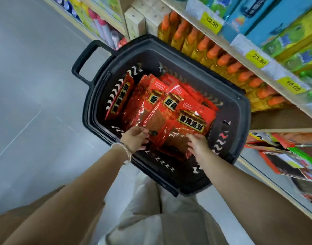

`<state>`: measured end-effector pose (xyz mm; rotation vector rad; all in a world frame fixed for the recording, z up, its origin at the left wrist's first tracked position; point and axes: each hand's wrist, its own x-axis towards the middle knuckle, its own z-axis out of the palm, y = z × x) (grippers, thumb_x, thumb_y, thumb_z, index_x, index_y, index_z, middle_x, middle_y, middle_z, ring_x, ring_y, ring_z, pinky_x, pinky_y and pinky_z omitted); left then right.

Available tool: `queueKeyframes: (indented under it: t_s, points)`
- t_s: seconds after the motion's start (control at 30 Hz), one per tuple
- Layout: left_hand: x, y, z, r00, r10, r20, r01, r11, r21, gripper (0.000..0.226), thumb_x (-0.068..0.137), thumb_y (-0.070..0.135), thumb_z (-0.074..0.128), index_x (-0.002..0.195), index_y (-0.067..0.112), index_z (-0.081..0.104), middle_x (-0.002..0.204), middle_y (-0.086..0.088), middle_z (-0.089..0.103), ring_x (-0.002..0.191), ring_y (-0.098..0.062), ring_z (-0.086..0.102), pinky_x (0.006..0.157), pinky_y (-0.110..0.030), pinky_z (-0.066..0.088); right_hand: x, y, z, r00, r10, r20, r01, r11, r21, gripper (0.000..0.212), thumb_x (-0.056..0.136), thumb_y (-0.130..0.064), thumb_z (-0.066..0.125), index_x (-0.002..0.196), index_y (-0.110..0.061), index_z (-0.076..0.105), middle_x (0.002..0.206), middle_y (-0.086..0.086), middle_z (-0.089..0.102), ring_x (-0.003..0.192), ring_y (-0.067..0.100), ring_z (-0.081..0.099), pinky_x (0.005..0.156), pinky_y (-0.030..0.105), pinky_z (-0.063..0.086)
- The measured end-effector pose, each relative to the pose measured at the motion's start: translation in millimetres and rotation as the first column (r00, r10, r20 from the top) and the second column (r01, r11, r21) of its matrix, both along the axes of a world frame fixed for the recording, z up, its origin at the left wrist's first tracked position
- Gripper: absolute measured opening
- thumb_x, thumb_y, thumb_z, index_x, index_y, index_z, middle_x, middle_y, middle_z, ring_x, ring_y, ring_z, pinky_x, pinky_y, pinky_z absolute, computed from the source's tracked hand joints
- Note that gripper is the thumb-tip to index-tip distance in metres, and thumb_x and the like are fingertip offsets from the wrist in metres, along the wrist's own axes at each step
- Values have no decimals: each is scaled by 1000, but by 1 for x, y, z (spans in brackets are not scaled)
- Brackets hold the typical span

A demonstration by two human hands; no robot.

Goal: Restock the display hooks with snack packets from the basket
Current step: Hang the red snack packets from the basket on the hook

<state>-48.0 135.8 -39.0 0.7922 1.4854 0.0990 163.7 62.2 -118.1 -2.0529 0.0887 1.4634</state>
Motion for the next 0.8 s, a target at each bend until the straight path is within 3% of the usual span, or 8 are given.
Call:
queueKeyframes:
  t_s: [0.03,0.13,0.27,0.37,0.43,0.63,0.73,0.8]
  points:
    - [4,4,-6,1000,8,18,-8,1000,-28,12,97,12,46,105,14,54,103,-2,61,93,-16,60,69,-24,53,2,2,-11,999,-35,10,35,999,-28,12,89,-22,63,98,-22,55,102,1,58,86,14,57,86,32,46]
    - [11,13,-29,999,-9,41,10,1000,-26,11,96,15,47,100,21,55,103,2,62,92,-11,62,78,-27,52,11,9,-46,990,-133,48,139,980,-142,57,83,-27,70,132,-12,47,124,11,59,107,26,59,94,39,49]
    - [16,19,-54,999,-11,-44,10,1000,-13,8,93,18,52,92,24,58,104,0,66,93,-15,64,87,-31,47,11,14,-77,982,-190,-21,176,940,-291,81,77,-48,73,141,-15,37,137,10,50,121,29,53,101,44,45]
    - [22,20,-66,997,-20,-79,19,1000,-20,9,91,17,55,88,24,60,102,0,67,86,-12,64,79,-26,48,13,7,-86,971,-131,201,186,940,-286,91,64,-51,81,135,-11,40,134,12,52,120,31,53,102,41,43]
    - [23,19,-69,996,-22,-85,21,1000,-21,13,90,16,55,84,27,59,102,2,67,83,-10,64,70,-21,46,13,0,-81,931,-53,360,157,951,-266,86,61,-51,83,127,-10,47,126,12,58,116,32,57,98,36,44]
    - [21,21,-70,989,-90,-118,88,996,-25,12,92,20,51,88,28,58,105,4,66,88,-8,65,55,-23,48,13,9,-43,862,96,498,-75,995,-62,45,84,-45,66,106,-7,59,106,7,64,102,27,61,88,34,46]
    - [22,21,-67,986,-89,-144,86,996,-22,7,91,26,53,97,26,58,106,0,67,93,-14,65,69,-30,52,15,12,-15,873,76,482,-123,990,66,27,91,-43,56,97,-17,57,93,-5,62,92,17,61,79,27,45]
    - [23,21,-64,981,-100,-163,102,995,4,23,88,37,57,108,25,59,106,3,65,99,-15,61,86,-34,49,16,14,4,899,75,431,-142,982,127,20,92,-45,54,96,-25,57,93,-13,61,92,9,59,74,20,42]
